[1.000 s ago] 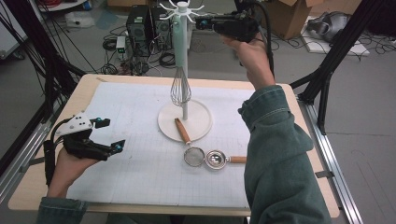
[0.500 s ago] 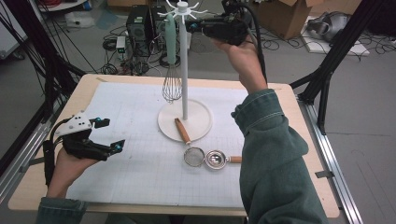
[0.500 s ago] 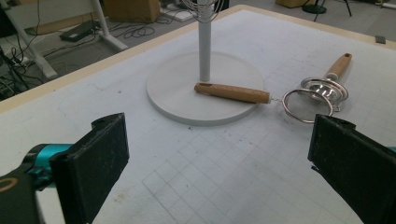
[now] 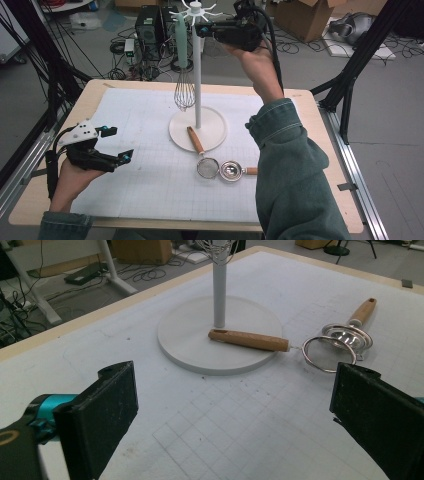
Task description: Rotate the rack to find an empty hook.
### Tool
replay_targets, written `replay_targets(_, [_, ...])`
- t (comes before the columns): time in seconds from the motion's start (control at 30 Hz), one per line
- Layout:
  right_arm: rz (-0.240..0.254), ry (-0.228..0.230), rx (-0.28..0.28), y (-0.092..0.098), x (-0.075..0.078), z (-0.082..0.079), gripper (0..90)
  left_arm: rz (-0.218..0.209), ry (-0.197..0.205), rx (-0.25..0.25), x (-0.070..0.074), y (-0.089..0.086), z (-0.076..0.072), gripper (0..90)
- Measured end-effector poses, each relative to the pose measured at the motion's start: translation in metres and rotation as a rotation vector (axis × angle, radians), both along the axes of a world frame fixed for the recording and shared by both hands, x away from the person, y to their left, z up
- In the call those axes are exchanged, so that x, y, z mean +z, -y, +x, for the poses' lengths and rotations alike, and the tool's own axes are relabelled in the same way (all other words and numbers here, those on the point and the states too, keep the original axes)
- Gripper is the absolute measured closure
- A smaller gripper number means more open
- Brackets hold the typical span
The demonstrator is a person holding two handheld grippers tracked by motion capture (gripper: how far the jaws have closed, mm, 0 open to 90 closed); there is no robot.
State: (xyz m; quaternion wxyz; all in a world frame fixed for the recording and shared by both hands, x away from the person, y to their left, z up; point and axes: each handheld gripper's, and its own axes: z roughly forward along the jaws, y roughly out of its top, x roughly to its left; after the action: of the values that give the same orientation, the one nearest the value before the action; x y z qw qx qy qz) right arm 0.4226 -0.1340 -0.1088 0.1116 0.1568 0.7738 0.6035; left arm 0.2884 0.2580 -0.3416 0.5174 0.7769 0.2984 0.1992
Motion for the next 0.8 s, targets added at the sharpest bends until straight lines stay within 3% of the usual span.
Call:
replay_targets(0.1, [0.01, 0.003, 0.005, 0.005, -0.002, -0.003, 88.9, 0.0, -0.004, -0.006, 0.0, 0.0, 0.0, 5.7])
replay_targets(0.43, [0.033, -0.014, -0.009, 0.022, -0.016, -0.017, 64.6, -0.003, -0.014, -0.008, -0.003, -0.001, 0.003, 5.7])
replay_targets(0.67, [0.024, -0.046, -0.046, 0.029, -0.034, -0.023, 46.0, -0.007, -0.021, -0.006, -0.003, -0.002, 0.003, 5.7])
replay_targets(0.8, [0.006, -0.066, -0.052, 0.032, -0.047, -0.029, 41.9, -0.003, -0.02, -0.013, -0.002, -0.001, 0.003, 5.7])
